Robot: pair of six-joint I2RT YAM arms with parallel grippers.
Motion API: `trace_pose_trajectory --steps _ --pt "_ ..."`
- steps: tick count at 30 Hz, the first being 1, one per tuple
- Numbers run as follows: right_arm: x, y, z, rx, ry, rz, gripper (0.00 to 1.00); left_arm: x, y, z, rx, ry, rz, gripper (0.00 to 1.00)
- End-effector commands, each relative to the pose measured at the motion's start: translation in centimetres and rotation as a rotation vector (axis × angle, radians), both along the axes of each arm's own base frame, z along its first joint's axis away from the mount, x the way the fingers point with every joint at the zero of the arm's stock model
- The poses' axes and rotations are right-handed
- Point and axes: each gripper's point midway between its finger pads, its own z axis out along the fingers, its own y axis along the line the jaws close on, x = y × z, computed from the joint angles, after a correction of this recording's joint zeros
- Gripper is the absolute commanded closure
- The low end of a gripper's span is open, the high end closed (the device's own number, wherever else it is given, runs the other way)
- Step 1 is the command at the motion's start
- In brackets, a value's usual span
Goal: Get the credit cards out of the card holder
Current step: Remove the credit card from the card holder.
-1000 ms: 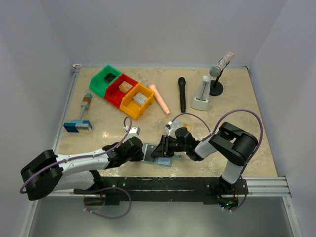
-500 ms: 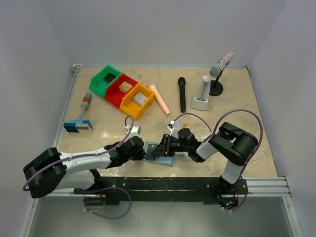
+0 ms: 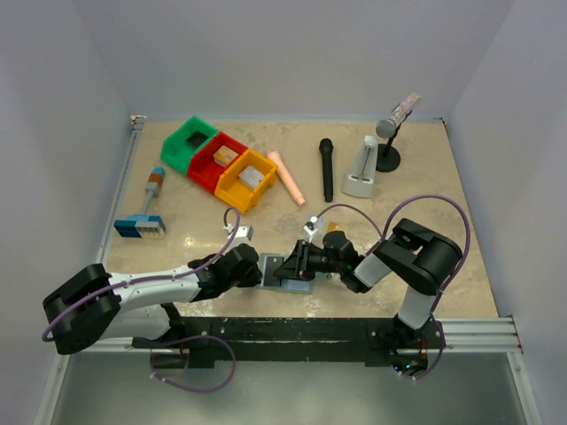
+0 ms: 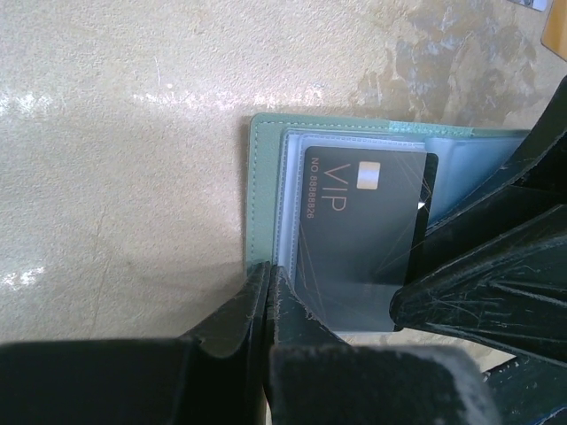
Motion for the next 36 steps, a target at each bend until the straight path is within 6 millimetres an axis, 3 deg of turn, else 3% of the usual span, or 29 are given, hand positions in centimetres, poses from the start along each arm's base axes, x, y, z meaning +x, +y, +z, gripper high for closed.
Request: trace_pose_trajectory --steps 1,36 --pt "0.4 0.0 2.1 0.066 -0.058 -0.002 0.67 -2.1 2.4 -3.1 0.103 0.099 0.007 1.0" --pt "0.5 -2.2 1.5 0.062 -0.056 -0.048 0.75 -2.1 2.7 -3.8 0.13 0.115 0.019 1.0"
